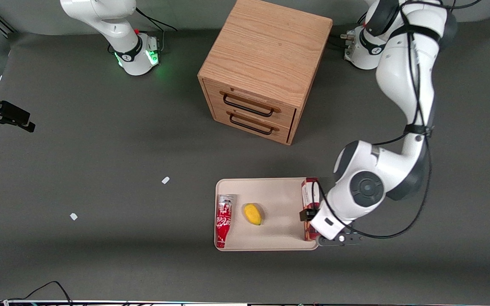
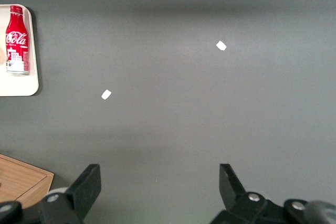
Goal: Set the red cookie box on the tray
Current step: 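Open the left gripper and withdraw it away from the tray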
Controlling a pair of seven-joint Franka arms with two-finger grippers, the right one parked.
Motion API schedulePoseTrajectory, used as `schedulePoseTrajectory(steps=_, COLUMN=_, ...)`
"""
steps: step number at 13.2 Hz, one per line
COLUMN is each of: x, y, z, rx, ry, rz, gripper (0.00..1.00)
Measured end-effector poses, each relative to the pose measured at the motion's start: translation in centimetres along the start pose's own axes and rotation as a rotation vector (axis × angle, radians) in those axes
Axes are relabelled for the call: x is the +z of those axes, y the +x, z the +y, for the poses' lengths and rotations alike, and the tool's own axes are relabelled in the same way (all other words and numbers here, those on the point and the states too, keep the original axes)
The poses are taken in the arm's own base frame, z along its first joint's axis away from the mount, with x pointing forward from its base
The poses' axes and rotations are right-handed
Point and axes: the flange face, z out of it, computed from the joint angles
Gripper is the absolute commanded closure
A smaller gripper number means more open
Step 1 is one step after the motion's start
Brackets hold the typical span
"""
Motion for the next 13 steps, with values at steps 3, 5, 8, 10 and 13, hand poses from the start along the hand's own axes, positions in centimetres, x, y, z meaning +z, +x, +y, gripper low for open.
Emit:
schedulePoseTrajectory(steps=3, x=-7.8, y=-0.7, z=-4.9, rx=-0.053, ry=0.038, rz=-0.014, gripper=0.00)
schedulePoseTrajectory(steps=5, x=-13.4, y=-2.3, z=-8.5, rx=-0.073, ry=0.073, rz=-0.035, gripper=0.00)
schedulePoseTrajectory(steps=8, x=-20.9, y=-5.8, z=-14.2, rx=-0.019, ry=0.115, rz=-0.064, gripper=0.00)
schedulePoseTrajectory(steps=10, x=-24.7, y=-8.0, z=-18.1, rx=0.027, ry=0.117, rz=-0.058, gripper=0.00)
schedulePoseTrajectory(steps=13, x=-27.7, y=-11.5, z=-23.4, rx=0.079, ry=0.109, rz=-0.057, gripper=0.00)
